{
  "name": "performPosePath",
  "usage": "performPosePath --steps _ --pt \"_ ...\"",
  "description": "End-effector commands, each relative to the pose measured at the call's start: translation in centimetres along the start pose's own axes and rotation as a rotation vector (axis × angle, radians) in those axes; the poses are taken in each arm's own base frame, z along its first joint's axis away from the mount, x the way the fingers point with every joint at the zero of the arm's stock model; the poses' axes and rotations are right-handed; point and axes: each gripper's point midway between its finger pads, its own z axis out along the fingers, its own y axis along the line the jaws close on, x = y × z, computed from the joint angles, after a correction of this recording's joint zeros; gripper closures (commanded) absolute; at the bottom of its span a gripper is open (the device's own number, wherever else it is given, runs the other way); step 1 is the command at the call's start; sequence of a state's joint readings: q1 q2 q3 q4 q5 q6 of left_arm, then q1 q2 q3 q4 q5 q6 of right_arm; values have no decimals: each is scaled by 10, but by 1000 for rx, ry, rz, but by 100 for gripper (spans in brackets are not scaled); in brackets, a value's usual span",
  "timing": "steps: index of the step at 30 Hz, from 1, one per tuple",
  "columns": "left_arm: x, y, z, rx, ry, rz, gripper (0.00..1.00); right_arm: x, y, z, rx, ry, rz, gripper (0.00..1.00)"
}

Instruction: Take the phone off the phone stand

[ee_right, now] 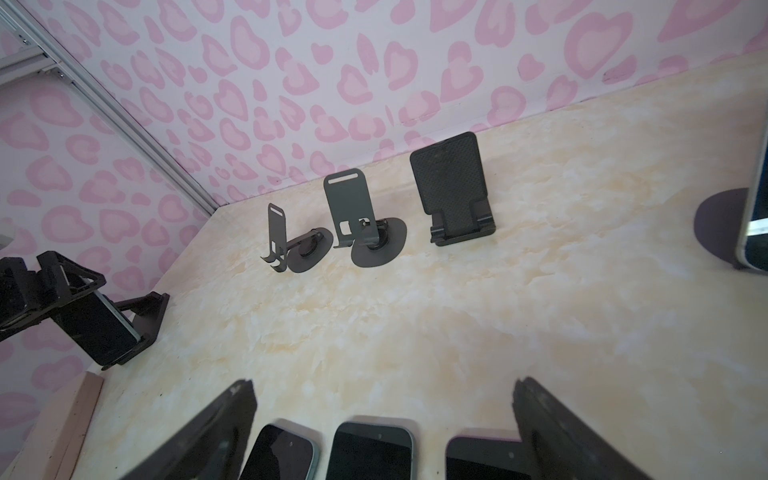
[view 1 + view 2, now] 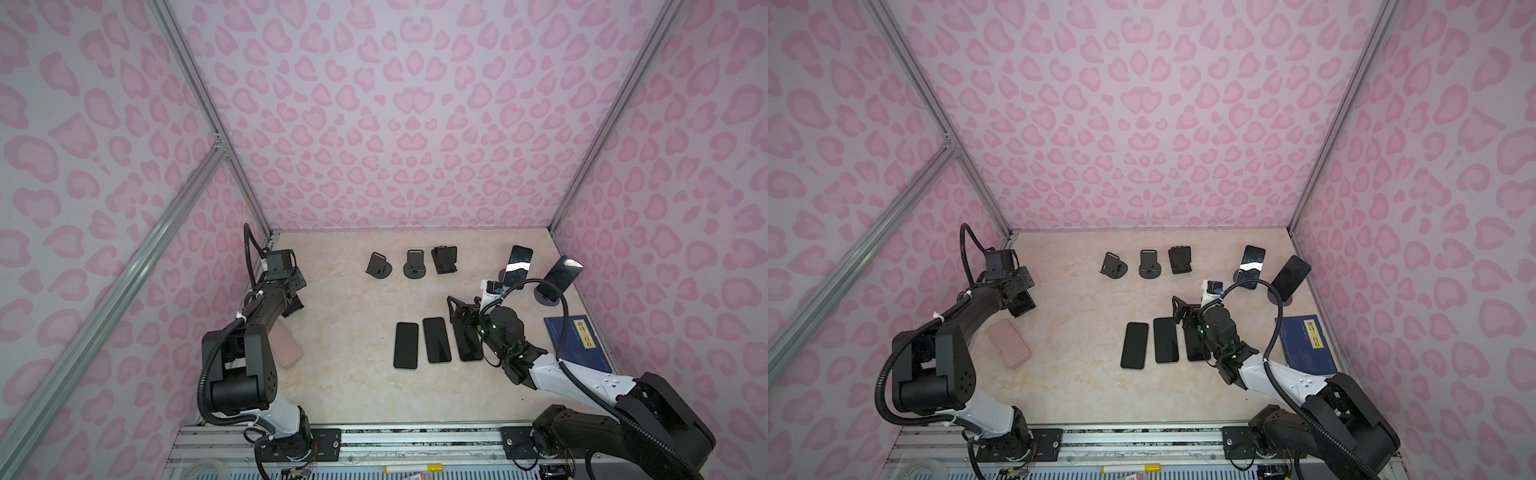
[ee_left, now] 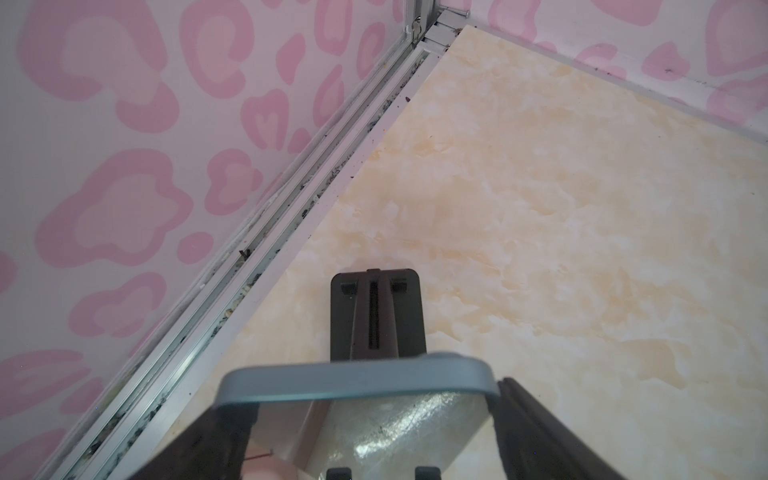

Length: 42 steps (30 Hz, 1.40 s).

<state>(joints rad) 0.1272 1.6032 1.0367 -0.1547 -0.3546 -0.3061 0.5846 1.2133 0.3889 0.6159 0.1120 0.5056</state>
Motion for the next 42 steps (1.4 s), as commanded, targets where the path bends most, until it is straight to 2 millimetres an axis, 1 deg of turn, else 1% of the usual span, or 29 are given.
performPosePath --steps 1,10,16,18,25,32,39,42 --pt "-13 1 2 -14 -57 -17 10 -2 2 1 -1 -7 -2 1" --pt "-14 0 7 -16 -65 -6 16 -4 2 1 0 -11 -4 1" --pt "-11 3 9 -28 -58 7 11 -3 2 2 0 -7 -4 1" --pt "-11 2 9 -24 -60 10 11 -3 2 2 -1 -8 -2 1" --pt "-8 3 14 -23 -53 6 20 -2 0 2 5 -6 -5 1" --pt "-10 6 14 -40 -59 5 30 -3 1 2 4 -7 -6 1" --pt "-10 8 12 -47 -58 13 33 -3 0 1 5 -9 -6 1" --pt "-11 9 8 -42 -65 7 35 -3 0 1 5 -11 -5 1"
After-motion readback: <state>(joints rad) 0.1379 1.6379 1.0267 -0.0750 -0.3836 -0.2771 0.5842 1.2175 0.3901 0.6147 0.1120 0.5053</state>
